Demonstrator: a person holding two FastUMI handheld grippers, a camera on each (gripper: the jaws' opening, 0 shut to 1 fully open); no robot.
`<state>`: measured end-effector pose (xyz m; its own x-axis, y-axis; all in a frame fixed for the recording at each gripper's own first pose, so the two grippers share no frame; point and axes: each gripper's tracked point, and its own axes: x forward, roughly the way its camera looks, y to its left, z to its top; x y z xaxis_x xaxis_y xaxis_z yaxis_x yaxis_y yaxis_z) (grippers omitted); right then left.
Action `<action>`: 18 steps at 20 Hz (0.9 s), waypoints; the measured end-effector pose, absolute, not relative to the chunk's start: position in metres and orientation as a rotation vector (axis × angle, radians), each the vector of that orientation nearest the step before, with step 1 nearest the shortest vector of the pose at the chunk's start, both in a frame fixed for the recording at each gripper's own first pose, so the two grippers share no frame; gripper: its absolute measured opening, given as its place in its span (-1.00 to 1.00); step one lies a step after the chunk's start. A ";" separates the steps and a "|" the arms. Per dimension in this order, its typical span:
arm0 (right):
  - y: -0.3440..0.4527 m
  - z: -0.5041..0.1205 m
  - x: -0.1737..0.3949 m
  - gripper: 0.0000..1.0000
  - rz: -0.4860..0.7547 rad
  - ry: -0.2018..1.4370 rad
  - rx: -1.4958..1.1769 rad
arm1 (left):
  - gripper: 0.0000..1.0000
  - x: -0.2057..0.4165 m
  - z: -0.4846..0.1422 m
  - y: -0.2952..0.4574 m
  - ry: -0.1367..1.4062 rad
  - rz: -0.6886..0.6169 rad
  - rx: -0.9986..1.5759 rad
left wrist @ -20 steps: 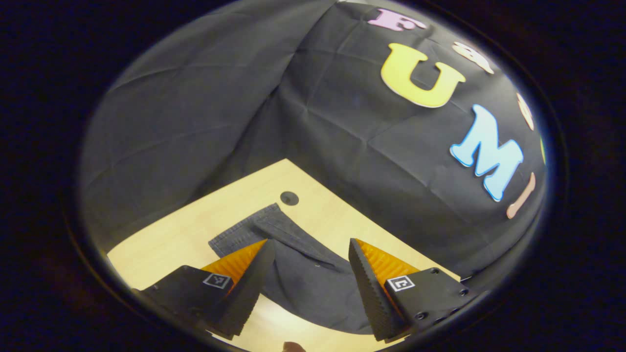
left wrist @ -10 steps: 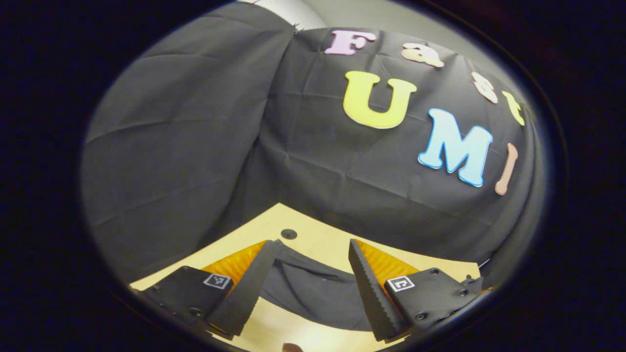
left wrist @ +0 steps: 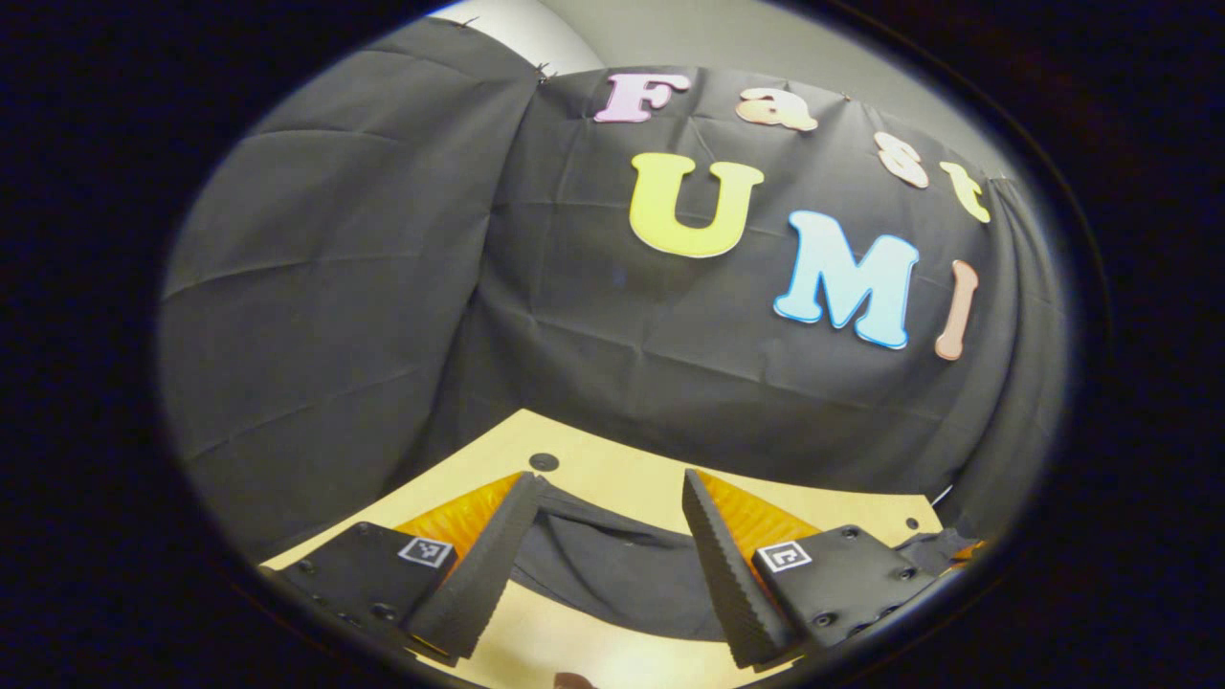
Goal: Grasp the waist and the cuffs of the jeans and fold them to make the two legs overlap; first hold the waist and fold one-third of the jeans toward the cuffs, then hold the cuffs and fold the remaining one-third in the same direction to finish folding.
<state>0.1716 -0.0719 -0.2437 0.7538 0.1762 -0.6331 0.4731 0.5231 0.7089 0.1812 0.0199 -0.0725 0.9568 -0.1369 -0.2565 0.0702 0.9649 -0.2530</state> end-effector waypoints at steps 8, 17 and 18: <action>-0.054 -0.124 0.150 -0.82 -0.042 0.440 0.793 | 1.00 0.153 -0.042 -0.018 0.238 -0.193 -0.259; 0.127 -0.048 0.129 -0.83 0.215 0.260 0.434 | 0.99 0.155 -0.043 -0.039 0.269 -0.247 -0.258; 0.149 -0.050 0.128 -0.83 0.253 0.260 0.398 | 0.99 0.155 -0.045 -0.038 0.274 -0.253 -0.265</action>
<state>0.1281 0.1485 -0.0500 0.9358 0.2915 -0.1982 -0.1905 0.8913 0.4114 0.1555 -0.0385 -0.0454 0.9317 -0.2795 -0.2319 0.2082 0.9343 -0.2895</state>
